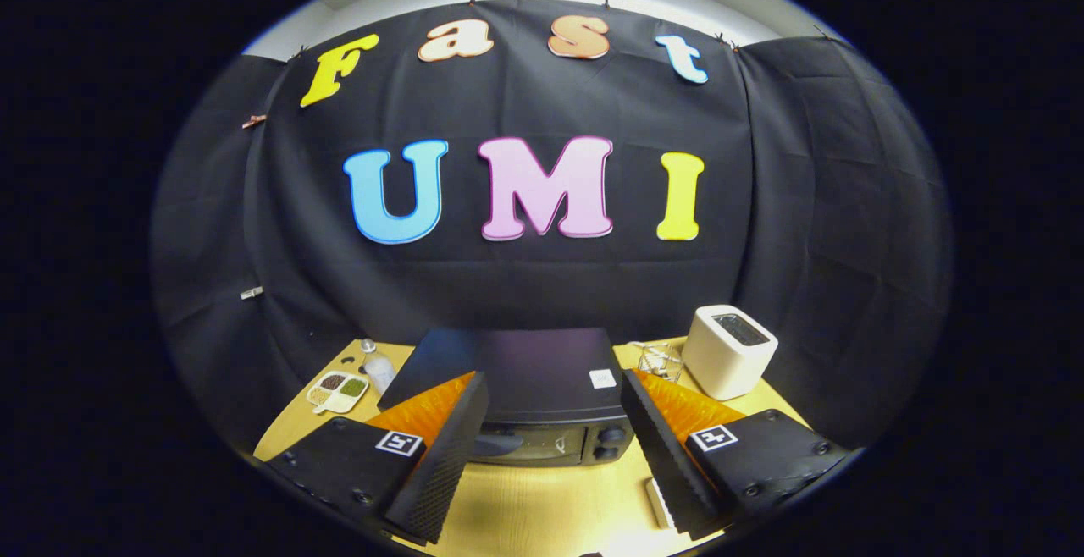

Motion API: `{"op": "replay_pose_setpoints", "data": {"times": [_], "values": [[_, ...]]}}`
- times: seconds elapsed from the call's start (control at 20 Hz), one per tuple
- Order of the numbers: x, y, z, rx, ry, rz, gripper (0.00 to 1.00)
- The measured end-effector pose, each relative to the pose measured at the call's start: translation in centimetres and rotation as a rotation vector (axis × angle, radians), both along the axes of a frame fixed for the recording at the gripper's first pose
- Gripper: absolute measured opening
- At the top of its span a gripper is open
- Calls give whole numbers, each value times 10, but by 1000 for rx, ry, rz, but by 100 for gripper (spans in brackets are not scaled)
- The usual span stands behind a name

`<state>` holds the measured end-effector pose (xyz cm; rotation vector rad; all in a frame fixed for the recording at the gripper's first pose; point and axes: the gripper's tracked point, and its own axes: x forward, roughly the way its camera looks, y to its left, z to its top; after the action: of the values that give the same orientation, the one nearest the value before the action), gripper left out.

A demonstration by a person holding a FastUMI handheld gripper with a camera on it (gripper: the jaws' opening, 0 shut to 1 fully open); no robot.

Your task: Open the toaster oven, put the food inside, and close the toaster oven door.

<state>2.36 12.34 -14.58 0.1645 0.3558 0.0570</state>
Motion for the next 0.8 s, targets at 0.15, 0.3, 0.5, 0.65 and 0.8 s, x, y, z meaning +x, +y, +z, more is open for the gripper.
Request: {"op": "replay_pose_setpoints", "data": {"times": [0.15,0.3,0.5,0.65,0.8], "values": [[15,-21,36,-35,-68,-16,98],[13,-32,68,-54,-131,-23,98],[4,-41,99,-75,-201,-30,98],[-1,-43,109,-78,-217,-35,98],[-5,-50,112,-95,-220,-52,99]]}}
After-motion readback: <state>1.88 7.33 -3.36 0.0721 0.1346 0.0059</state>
